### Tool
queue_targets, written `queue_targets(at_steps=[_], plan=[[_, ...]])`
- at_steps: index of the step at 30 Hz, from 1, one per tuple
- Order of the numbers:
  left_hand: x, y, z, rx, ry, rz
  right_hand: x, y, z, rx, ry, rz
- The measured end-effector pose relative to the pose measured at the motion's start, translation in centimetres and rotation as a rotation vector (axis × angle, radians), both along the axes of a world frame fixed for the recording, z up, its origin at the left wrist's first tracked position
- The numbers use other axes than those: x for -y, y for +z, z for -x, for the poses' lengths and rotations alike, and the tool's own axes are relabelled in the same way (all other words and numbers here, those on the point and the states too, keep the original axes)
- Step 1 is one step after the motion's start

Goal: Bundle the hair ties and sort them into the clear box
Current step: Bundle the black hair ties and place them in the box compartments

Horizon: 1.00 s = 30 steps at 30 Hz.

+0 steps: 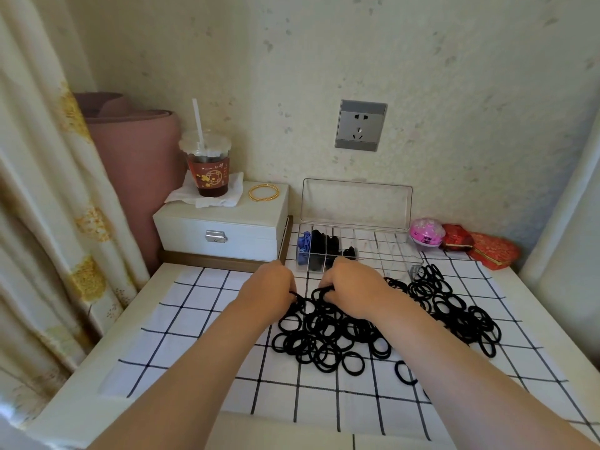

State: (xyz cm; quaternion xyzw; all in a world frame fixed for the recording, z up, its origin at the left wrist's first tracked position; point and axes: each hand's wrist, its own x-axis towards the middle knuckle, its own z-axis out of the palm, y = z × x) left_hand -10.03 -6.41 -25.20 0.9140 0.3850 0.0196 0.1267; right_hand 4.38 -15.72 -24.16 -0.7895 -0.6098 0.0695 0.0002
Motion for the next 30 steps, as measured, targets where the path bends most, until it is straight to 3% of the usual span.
queue_targets(at_steps=[5, 10, 13, 18, 21, 27, 30], plan=[[-0.5, 0.5, 1.2, 0.093, -0.018, 0.11, 0.4, 0.4, 0.1, -0.058, 0.002, -0.074], [-1.2, 1.3, 2.2, 0.214, 0.014, 0.228, 0.9, 2.2, -0.2, -0.389, -0.089, -0.281], [-1.4, 1.6, 2.5, 0.227, -0.01, 0.306, 1.4, 3.4, 0.0, -0.491, -0.087, -0.248], [-0.9, 1.2, 2.1, 0.098, -0.088, 0.235, 2.1, 4.0, 0.5, -0.524, -0.038, 0.009], [-0.5, 0.8, 1.4, 0.031, -0.067, 0.168, 2.3, 3.9, 1.0, -0.423, 0.012, 0.106], [-0.2, 0.1, 0.9, 0.054, -0.035, 0.061, 2.0, 3.6, 0.5, -0.42, -0.097, -0.201], [-0.4, 0.5, 1.4, 0.107, -0.037, 0.113, 2.3, 4.5, 0.4, -0.496, -0.092, -0.195]])
